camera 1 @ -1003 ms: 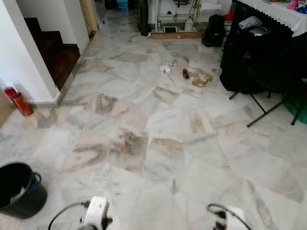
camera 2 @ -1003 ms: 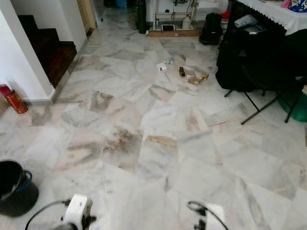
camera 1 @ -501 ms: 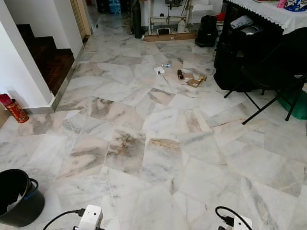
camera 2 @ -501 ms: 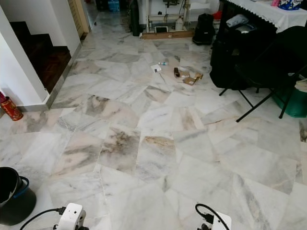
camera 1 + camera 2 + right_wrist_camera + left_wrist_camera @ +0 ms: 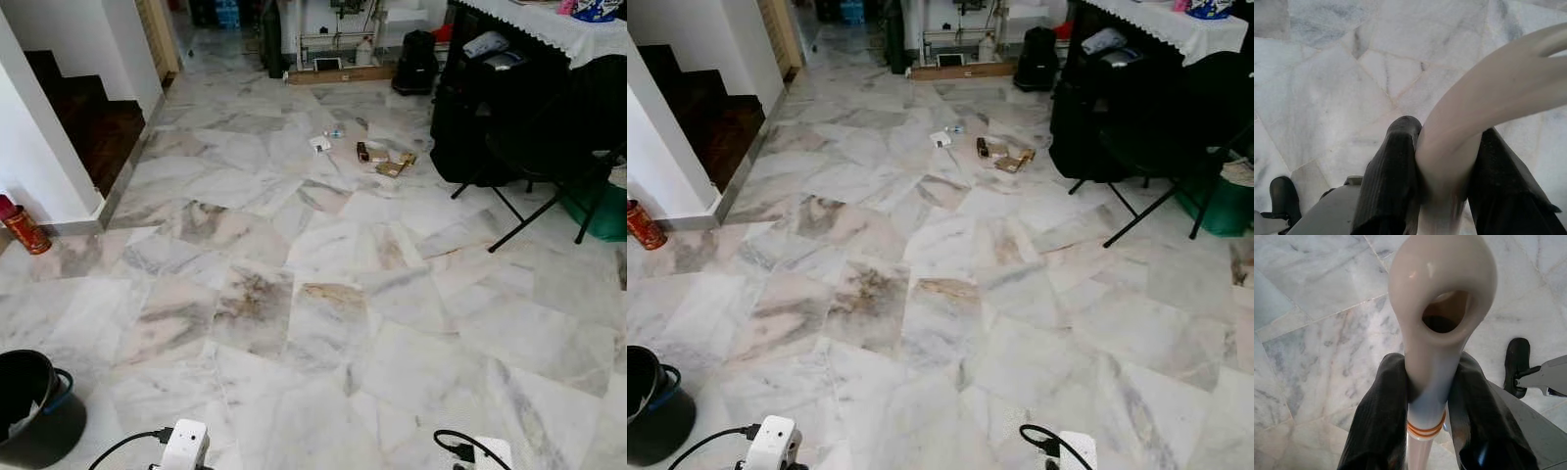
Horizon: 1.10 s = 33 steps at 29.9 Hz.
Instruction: Sweep floor
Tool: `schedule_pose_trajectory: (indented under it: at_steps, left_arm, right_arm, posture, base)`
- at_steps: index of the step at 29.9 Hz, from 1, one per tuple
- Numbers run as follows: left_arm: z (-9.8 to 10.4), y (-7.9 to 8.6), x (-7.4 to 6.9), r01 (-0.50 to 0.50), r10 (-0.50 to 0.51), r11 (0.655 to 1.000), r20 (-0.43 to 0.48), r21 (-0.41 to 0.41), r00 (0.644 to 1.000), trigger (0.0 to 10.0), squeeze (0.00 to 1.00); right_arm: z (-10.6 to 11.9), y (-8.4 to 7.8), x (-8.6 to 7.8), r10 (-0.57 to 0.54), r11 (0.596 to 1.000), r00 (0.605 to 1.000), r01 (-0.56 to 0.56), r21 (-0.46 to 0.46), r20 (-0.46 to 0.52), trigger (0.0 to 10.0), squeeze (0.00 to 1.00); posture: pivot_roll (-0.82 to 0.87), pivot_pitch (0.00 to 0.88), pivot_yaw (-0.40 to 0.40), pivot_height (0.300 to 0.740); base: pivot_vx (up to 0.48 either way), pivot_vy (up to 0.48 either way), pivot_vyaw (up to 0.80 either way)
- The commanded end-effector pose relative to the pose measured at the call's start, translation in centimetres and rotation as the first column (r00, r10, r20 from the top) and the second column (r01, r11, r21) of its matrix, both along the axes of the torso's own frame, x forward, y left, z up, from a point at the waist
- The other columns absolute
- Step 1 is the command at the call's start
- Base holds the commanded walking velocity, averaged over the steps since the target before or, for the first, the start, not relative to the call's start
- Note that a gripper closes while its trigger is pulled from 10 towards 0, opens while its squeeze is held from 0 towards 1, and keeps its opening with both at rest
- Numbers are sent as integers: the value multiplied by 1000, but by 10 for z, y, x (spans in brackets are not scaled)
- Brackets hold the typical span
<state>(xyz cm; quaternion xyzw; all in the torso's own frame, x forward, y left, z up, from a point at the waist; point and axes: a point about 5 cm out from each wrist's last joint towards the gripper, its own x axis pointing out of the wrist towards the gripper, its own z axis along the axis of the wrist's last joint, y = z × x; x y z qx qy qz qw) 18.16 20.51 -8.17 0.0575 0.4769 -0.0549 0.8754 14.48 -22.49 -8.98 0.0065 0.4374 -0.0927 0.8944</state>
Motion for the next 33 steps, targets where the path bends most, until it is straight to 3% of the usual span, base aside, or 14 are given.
schedule_pose_trajectory:
  at_steps: [1,8,11,19,29,33]
  left_arm:
    - [-2,1,-4,-13,13,1000,-11,0,1000,10000,0]
    - [-2,2,-4,-17,17,1000,-8,12,1000,10000,0]
    - [-6,4,-16,-12,12,1000,-23,27,1000,10000,0]
    - [-8,6,-22,-12,13,999,-32,37,999,10000,0]
    - [-9,2,-21,-15,16,999,-22,34,1000,10000,0]
    - [-8,2,-20,-31,32,999,-18,35,999,10000,0]
  right_arm:
    - [2,3,5,18,1000,1000,-18,-7,13,10000,0]
    - [2,6,7,44,999,999,-44,-3,20,10000,0]
    - [2,10,7,68,998,997,-68,-4,37,10000,0]
    - [2,10,6,37,999,999,-37,21,41,10000,0]
    - [5,7,12,61,998,996,-62,13,64,10000,0]
    - [6,7,14,67,998,995,-68,10,73,10000,0]
  posture:
    - [-134,0,-4,740]
    - [-135,0,0,740]
    - [-135,0,5,740]
    - [-134,0,11,740]
    - [-126,0,-1,740]
    - [-126,0,-3,740]
  base:
    - [0,0,0]
    - [288,0,0]
    - [326,0,198]
    - [365,0,274]
    - [390,0,0]
    - [395,0,722]
